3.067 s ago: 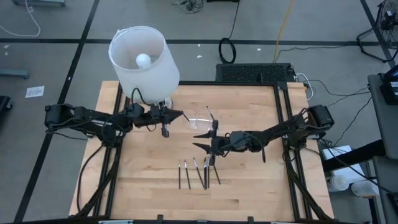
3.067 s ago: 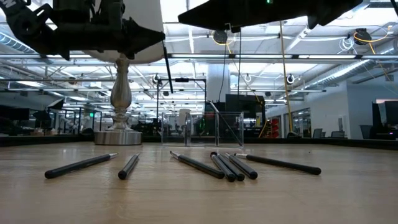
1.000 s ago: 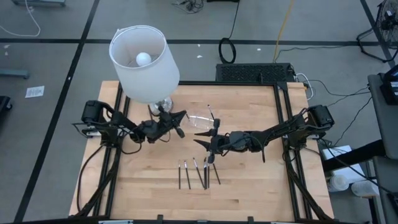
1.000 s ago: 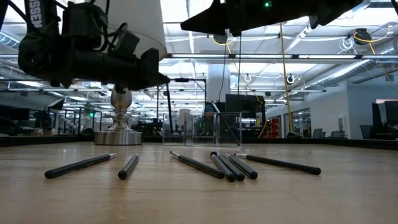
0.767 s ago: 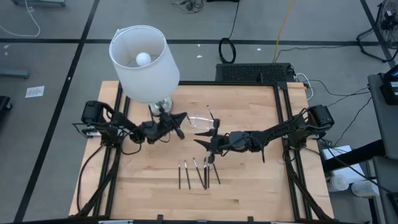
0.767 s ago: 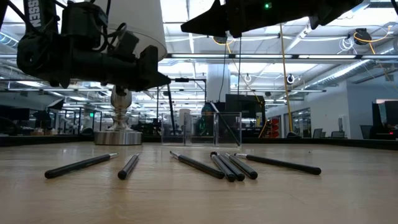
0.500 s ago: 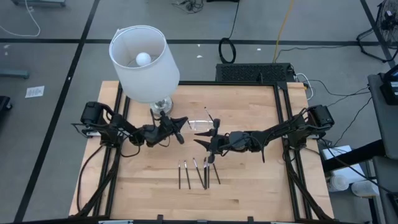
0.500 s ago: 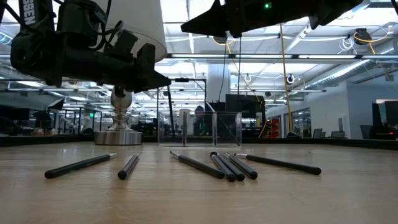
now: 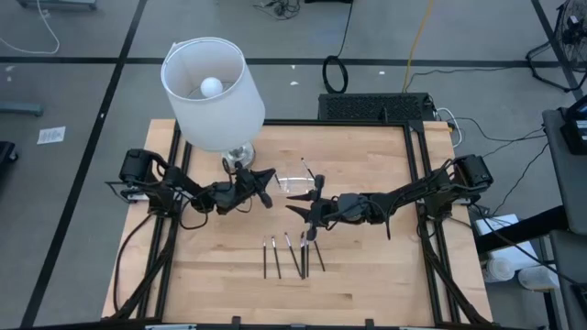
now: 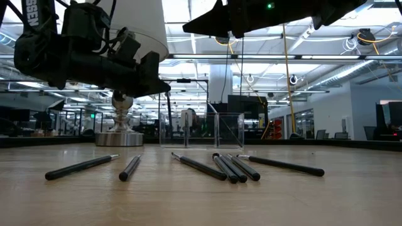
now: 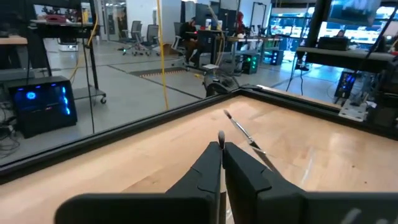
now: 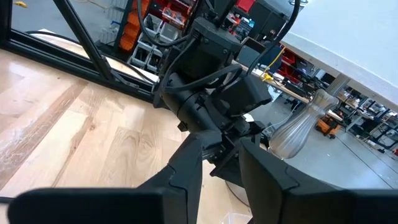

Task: Put items in baskets/containers
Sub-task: Put the black eyeshadow brush into the transparent organizer

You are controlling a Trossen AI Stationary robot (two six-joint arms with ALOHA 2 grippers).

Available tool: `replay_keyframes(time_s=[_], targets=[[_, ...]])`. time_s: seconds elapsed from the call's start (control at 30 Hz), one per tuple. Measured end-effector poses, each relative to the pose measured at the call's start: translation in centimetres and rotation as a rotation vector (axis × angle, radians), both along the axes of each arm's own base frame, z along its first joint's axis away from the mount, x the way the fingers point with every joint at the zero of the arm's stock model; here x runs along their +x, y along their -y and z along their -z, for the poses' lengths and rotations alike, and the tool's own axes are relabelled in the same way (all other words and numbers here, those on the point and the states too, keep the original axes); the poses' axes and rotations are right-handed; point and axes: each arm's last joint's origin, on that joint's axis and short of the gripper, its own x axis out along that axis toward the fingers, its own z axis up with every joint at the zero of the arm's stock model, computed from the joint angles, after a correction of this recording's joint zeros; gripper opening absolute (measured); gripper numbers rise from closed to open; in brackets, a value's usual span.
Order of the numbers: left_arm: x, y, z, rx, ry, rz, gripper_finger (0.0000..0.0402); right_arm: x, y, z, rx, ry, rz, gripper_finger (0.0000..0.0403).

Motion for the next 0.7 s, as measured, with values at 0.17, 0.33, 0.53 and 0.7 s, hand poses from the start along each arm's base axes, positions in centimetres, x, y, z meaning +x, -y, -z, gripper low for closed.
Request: replay_keyframes(time_s=[0.17, 0.33, 0.53, 0.7], targets=[[0.0, 0.0, 0.0, 0.01, -0.007, 0.001, 0.0048, 0.0, 0.0, 0.1, -0.001, -0.011, -0.002, 0.0095], [-0.1, 0.7, -0.9, 0.072, -0.015, 0.028, 0.0066, 0.0, 0.0, 0.1, -0.001, -0.011, -0.002, 0.0094], [-1.2, 3.0, -4.2, 0.244, -0.022, 0.071, 0.0071, 0.0, 0.0, 0.1, 0.001, -0.012, -0.002, 0.0094], [-3.8, 5.8, -7.9, 0.399, -0.083, 0.098, 0.006, 0.0, 0.0, 0.1, 0.001, -0.011, -0.003, 0.0094]])
